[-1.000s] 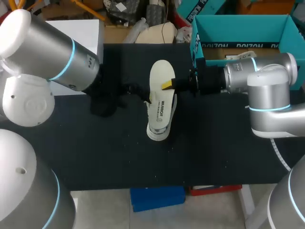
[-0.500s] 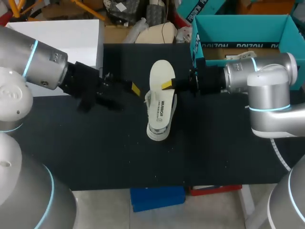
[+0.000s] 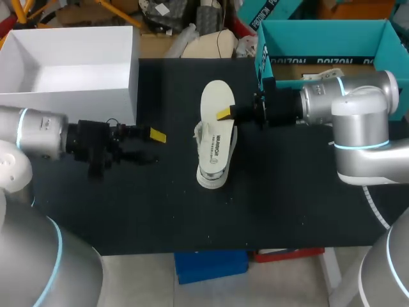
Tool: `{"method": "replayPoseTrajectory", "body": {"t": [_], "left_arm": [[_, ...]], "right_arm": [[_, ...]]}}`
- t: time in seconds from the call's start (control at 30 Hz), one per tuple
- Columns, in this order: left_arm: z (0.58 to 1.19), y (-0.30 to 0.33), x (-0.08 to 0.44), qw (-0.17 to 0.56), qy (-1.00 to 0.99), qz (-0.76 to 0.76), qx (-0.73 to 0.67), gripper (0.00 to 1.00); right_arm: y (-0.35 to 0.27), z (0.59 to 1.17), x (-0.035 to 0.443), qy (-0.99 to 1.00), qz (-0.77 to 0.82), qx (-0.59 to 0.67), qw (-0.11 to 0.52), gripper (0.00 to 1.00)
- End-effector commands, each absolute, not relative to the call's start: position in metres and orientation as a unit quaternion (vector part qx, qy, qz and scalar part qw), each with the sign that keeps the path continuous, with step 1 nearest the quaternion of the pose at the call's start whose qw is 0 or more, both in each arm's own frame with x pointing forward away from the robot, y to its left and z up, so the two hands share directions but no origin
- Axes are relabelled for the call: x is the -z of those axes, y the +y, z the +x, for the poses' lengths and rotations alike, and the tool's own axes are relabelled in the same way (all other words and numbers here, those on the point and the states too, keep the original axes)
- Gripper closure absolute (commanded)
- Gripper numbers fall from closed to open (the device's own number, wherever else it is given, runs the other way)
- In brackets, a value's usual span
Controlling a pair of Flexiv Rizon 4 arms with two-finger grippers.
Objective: Take the shoe out of the shoebox, open the shoe tongue, remove and reinsert the insole, then place the shoe into the shoebox
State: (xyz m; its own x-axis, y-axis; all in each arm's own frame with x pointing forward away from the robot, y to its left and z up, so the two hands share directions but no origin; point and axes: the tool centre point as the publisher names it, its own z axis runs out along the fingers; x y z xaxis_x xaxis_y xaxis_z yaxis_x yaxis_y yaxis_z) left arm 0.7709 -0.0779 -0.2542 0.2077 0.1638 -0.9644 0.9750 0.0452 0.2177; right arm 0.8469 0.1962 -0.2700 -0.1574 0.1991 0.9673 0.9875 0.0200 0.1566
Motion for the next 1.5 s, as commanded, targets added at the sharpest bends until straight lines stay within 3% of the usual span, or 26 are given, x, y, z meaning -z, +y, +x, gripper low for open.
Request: {"method": "replayPoseTrajectory", "body": {"t": [0.03,0.37,0.53,0.93,1.43,1.47,1.5], "left_arm": [[0.739,-0.072,0.249,0.663,0.471,0.443,0.377,0.00],[0.737,-0.090,0.226,0.601,0.492,0.516,0.361,0.00],[0.743,-0.076,0.204,0.612,0.472,0.523,0.359,0.00],[0.765,-0.079,0.239,0.612,0.415,0.515,0.433,0.00],[0.802,-0.127,0.265,0.598,0.391,0.566,0.411,0.00],[0.804,-0.132,0.267,0.599,0.391,0.563,0.414,0.03],[0.806,-0.136,0.268,0.600,0.389,0.564,0.413,0.15]], "right_arm": [[0.197,0.847,0.270,-0.587,-0.506,0.483,0.407,1.00],[0.197,0.847,0.270,-0.587,-0.506,0.483,0.407,1.00],[0.197,0.847,0.270,-0.587,-0.506,0.483,0.407,1.00],[0.197,0.847,0.270,-0.587,-0.506,0.483,0.407,1.00],[0.197,0.847,0.270,-0.587,-0.506,0.483,0.407,1.00],[0.197,0.847,0.270,-0.587,-0.506,0.483,0.407,1.00],[0.197,0.847,0.270,-0.587,-0.506,0.483,0.407,1.00]]}}
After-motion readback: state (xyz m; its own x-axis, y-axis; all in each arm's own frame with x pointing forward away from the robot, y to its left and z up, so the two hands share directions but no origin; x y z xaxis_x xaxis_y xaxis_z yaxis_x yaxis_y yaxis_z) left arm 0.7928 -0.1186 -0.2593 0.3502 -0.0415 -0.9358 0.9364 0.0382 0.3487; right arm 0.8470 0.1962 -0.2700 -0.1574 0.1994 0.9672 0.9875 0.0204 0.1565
